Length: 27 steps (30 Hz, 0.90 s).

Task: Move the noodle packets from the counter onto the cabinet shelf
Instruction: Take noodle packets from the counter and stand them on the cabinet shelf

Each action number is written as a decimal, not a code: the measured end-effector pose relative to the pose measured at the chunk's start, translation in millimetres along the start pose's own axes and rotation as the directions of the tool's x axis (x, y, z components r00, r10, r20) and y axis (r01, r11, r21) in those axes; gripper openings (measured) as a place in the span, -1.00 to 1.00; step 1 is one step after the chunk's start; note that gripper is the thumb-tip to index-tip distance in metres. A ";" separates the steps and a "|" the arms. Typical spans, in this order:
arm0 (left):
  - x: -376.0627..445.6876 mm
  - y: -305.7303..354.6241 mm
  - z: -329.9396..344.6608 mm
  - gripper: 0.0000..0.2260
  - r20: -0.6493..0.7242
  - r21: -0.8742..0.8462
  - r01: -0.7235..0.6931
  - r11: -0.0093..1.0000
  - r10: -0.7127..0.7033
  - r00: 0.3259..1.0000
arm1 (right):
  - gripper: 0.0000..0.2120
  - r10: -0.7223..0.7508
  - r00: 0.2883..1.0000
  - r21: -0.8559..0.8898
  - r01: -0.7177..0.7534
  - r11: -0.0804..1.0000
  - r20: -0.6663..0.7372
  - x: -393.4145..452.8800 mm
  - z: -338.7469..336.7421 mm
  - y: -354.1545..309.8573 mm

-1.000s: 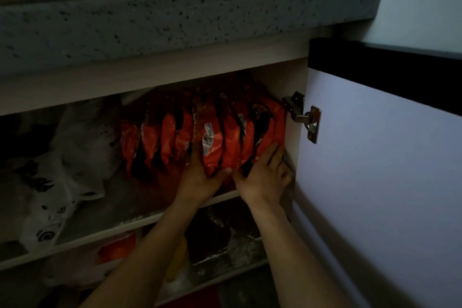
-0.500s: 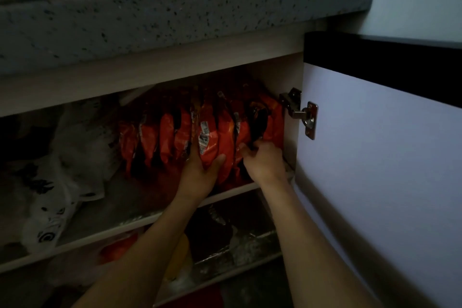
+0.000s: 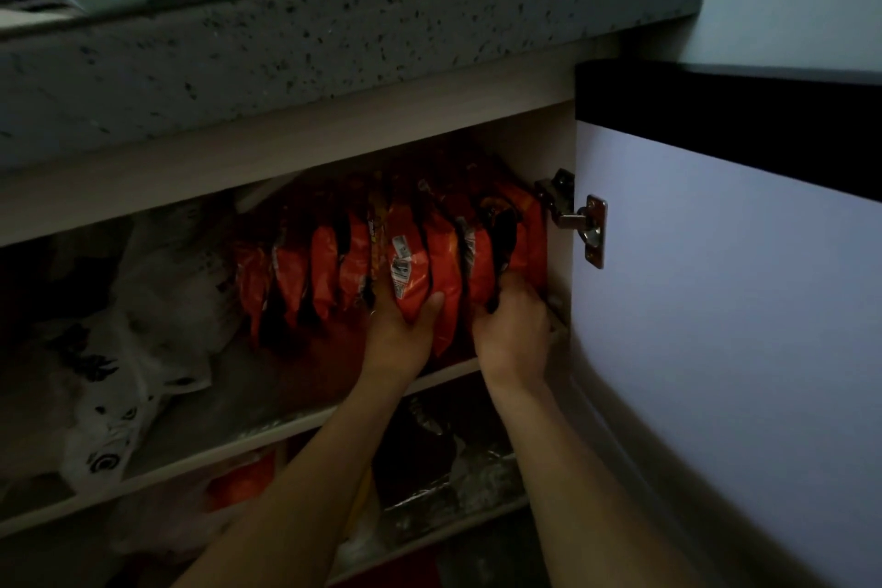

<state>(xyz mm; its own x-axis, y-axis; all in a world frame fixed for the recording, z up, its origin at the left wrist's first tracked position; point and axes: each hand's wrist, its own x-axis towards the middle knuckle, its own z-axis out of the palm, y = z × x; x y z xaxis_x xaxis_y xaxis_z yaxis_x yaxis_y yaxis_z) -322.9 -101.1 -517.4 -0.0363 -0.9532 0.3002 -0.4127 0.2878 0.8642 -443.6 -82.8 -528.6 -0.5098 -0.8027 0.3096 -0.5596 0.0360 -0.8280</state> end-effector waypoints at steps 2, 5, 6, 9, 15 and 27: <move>1.2 0.2 4.0 -0.29 -0.034 -0.023 0.013 1.000 -0.014 0.999 | -0.73 0.009 1.000 0.009 -0.009 1.000 -0.020 -1.4 -0.3 -0.5; 3.9 -1.3 8.0 -0.27 -0.037 -0.056 0.003 0.998 -0.005 0.999 | -0.71 0.011 1.000 -0.003 -0.011 1.000 -0.005 4.9 -7.3 0.3; 5.1 -4.3 7.5 -0.24 -0.020 -0.049 -0.001 0.999 0.000 1.000 | -0.71 0.012 1.000 0.006 -0.012 1.000 0.003 6.7 -9.2 1.2; 8.4 -7.6 -5.8 -0.15 0.078 -0.030 0.027 0.999 -0.024 0.997 | -0.74 0.020 0.997 0.054 -0.024 0.998 0.072 11.7 -13.3 2.8; -6.5 5.8 -41.6 -0.43 0.210 -0.010 0.126 0.992 -0.121 0.970 | -0.95 0.102 0.981 0.218 -0.137 0.966 0.164 12.5 -33.9 -9.5; -119.2 100.7 -184.6 -0.94 0.088 0.197 -0.057 0.979 0.040 0.995 | -0.89 -0.215 0.896 0.186 0.152 0.971 0.388 -97.0 -118.5 -98.4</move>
<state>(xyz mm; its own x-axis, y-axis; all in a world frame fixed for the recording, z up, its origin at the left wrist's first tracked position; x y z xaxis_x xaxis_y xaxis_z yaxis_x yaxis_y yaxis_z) -192.1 58.6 -391.6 -0.1327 -0.9454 0.2977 -0.5810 0.3175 0.7494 -416.5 62.0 -421.8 -0.0829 -0.9581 0.2742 -0.4992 -0.1982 -0.8435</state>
